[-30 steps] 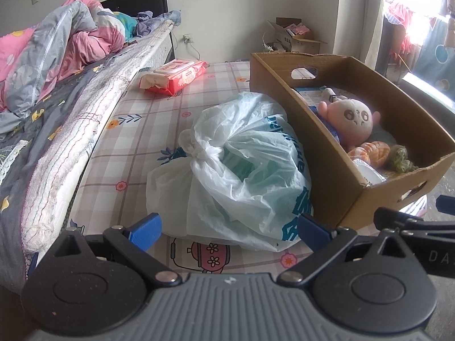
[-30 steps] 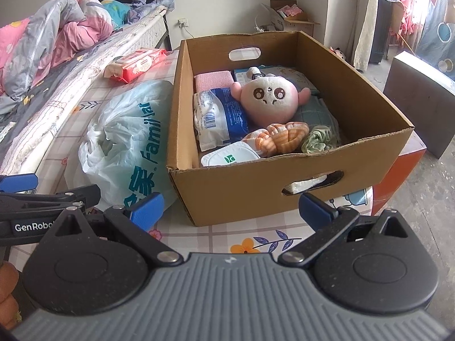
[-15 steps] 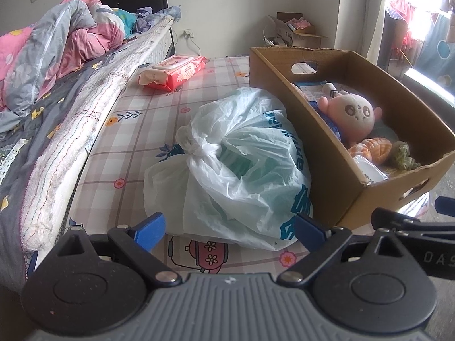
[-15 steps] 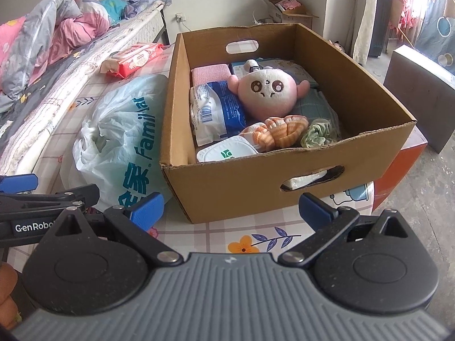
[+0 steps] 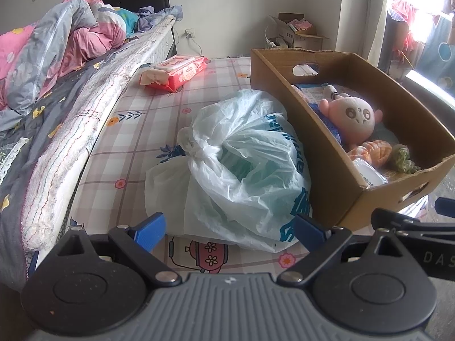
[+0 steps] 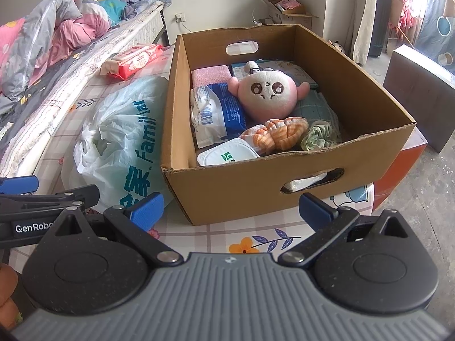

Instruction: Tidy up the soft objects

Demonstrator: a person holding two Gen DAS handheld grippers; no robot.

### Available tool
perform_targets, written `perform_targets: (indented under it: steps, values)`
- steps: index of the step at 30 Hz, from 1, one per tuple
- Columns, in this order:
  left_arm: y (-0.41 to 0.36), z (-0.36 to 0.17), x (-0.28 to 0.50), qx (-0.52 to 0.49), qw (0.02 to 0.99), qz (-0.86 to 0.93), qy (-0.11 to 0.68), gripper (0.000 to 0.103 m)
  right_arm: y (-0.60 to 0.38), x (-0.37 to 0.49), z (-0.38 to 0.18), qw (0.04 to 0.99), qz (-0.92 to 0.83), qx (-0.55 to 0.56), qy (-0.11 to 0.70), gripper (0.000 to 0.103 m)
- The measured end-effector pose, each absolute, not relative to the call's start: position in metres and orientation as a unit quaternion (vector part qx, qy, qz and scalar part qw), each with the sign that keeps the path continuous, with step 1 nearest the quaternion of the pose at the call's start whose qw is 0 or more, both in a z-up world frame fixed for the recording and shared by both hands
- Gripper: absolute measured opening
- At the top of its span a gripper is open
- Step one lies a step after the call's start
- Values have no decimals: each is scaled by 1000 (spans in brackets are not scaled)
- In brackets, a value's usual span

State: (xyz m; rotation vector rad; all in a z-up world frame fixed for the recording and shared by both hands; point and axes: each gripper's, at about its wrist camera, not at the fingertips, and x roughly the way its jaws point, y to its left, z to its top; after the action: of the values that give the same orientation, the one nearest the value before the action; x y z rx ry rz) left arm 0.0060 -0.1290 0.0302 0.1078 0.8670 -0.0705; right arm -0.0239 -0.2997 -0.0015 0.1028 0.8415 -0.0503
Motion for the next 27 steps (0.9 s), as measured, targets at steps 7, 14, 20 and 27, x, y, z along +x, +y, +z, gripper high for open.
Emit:
perform_targets:
  steps: [7, 14, 20, 27]
  values:
    - [-129, 31, 6, 51, 906, -34, 419, 97, -299, -24, 0, 911, -25, 50, 408, 102]
    - [-129, 32, 5, 49, 906, -33, 419, 97, -299, -25, 0, 911, -24, 50, 408, 102]
    - [-131, 32, 3, 46, 905, -32, 422, 97, -299, -24, 1, 911, -25, 49, 409, 102]
    - [-135, 31, 3, 45, 903, -34, 425, 97, -303, -26, 2, 908, -26, 50, 414, 102]
